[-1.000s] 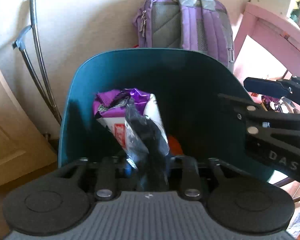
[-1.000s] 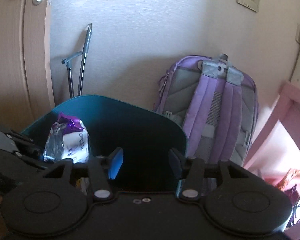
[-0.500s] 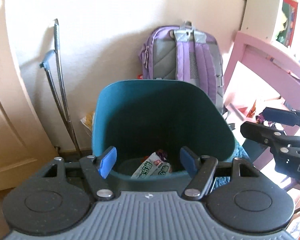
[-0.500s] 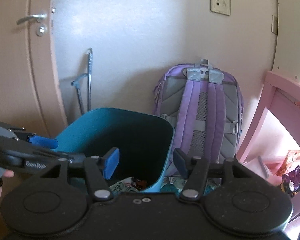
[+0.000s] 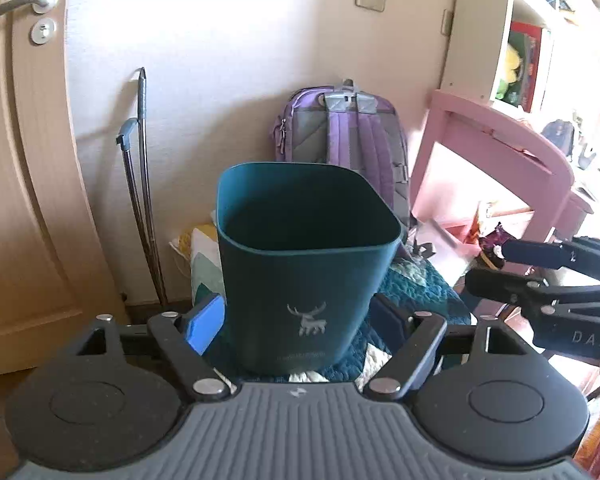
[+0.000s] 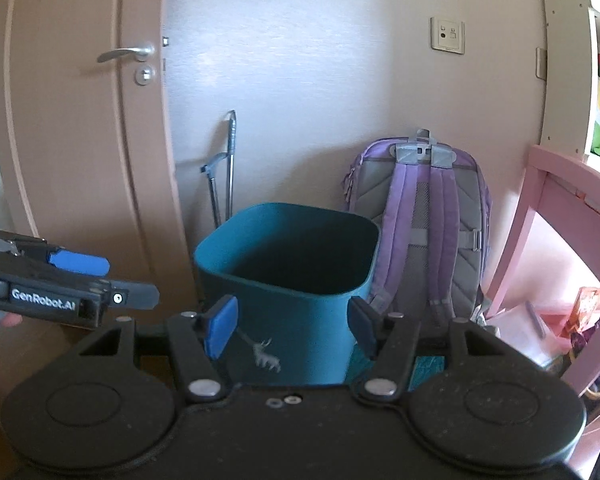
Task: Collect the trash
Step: 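Open both tools over the teal bin, dropping the trash inside, then lower both tools back toward the remaining trash on the floor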
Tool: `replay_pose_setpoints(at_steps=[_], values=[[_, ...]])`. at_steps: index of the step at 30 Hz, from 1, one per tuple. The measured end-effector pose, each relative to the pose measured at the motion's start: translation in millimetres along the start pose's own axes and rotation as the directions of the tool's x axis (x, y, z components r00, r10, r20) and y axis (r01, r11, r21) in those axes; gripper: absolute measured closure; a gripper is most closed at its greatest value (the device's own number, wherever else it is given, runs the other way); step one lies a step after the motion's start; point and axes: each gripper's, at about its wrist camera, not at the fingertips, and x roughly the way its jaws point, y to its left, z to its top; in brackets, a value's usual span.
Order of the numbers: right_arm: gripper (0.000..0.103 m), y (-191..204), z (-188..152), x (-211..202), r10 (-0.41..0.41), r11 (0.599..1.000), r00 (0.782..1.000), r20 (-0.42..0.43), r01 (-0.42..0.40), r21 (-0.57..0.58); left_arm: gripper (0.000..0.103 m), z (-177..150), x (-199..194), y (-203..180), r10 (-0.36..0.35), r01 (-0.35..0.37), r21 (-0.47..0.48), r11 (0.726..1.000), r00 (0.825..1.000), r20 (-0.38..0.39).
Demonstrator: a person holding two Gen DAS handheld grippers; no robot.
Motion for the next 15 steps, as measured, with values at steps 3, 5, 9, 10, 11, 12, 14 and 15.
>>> replay_pose_setpoints(at_steps=[3,5,9,10,11,12,14,15], values=[[0.042,10,-14,-17,0.020,1.000,1.000,0.004,-0.020,0.003,0.022,-16,-19,1,0.008,-0.008,-0.010,1.000,1.000,0.016],[0.042,16,-23,-26,0.032,0.999,0.999,0.007,-0.032,0.007,0.021,-26,-28,3,0.012,-0.011,-0.023,1.000,1.000,0.015],[0.042,23,-42,-37,0.048,0.998,0.999,-0.011,-0.048,0.028,0.018,-48,-44,10,0.014,-0.014,-0.048,0.999,1.000,0.012],[0.042,24,-47,-38,0.046,0.998,0.999,-0.014,-0.046,0.032,0.013,-53,-46,11,0.023,-0.022,-0.051,0.998,1.000,0.010],[0.042,25,-51,-39,0.044,0.999,0.999,-0.019,-0.044,0.033,0.010,-59,-48,13,0.024,-0.024,-0.050,0.998,1.000,0.007],[0.042,26,-56,-40,0.044,0.998,0.999,-0.026,-0.043,0.034,0.005,-63,-51,14,0.023,-0.023,-0.051,0.998,1.000,0.008],[0.042,27,-66,-40,0.043,0.998,0.998,-0.039,-0.041,0.044,0.002,-74,-56,17,0.029,-0.027,-0.065,0.997,0.999,0.016],[0.042,27,-71,-40,0.044,0.998,0.998,-0.046,-0.042,0.047,0.002,-78,-58,19,0.030,-0.028,-0.074,0.997,0.999,0.021]])
